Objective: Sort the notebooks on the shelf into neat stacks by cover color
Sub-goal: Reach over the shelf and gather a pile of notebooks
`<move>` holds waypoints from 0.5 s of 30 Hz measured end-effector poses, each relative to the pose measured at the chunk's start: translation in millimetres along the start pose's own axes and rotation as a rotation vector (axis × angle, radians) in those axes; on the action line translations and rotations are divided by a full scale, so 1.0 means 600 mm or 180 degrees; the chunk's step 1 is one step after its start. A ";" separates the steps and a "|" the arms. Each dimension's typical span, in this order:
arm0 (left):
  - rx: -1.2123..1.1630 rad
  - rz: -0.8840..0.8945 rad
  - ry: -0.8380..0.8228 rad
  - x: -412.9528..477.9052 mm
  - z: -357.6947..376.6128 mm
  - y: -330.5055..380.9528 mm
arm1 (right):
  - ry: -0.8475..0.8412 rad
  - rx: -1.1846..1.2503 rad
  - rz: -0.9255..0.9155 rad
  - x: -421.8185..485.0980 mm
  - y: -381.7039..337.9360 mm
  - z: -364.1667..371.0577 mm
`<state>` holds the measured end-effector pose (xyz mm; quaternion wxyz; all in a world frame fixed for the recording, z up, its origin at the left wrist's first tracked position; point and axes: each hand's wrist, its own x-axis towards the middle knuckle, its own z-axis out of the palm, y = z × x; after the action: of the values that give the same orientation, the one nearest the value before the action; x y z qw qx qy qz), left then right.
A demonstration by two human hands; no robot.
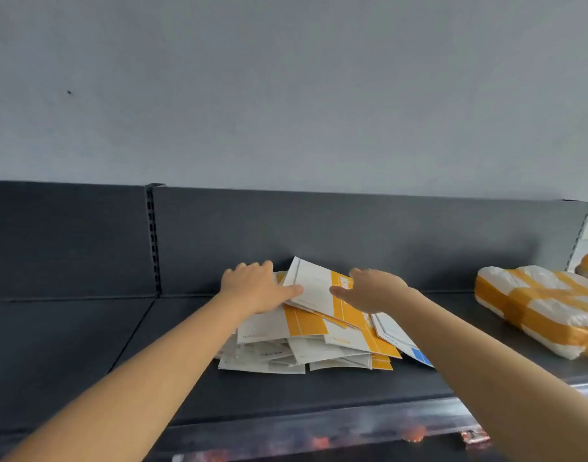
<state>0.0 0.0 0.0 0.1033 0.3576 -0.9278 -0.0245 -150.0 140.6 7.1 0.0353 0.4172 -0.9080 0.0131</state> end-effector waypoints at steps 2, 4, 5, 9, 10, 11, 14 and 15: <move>-0.0039 -0.0185 -0.0183 0.014 0.013 0.010 | -0.0166 0.0084 0.0133 0.010 0.006 0.012; -0.0137 -0.0550 -0.0316 0.030 0.027 0.017 | -0.0478 0.0220 0.0255 0.025 0.013 0.029; -0.0248 -0.0768 -0.0379 0.039 0.035 0.018 | -0.0693 0.0326 0.0292 0.033 0.012 0.036; -0.0736 -0.1174 -0.0616 0.059 0.043 0.018 | -0.1484 0.0756 0.0357 0.048 -0.008 0.039; -0.0761 -0.1189 -0.0615 0.062 0.042 0.017 | -0.1535 0.0862 0.0377 0.051 -0.011 0.037; -0.0791 -0.1214 -0.0567 0.063 0.039 0.017 | -0.1565 0.0962 0.0404 0.054 -0.015 0.034; -0.1141 -0.1478 -0.0586 0.072 0.033 0.013 | -0.1727 0.1395 0.0460 0.065 -0.014 0.028; -0.1369 -0.1541 -0.0652 0.075 0.030 0.009 | -0.1731 0.1480 0.0499 0.069 -0.014 0.027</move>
<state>-40.0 -26.3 -9.3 0.0738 0.5332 -0.7951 -0.2793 -171.3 103.3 -6.0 -0.3042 0.3315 -0.8862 0.1104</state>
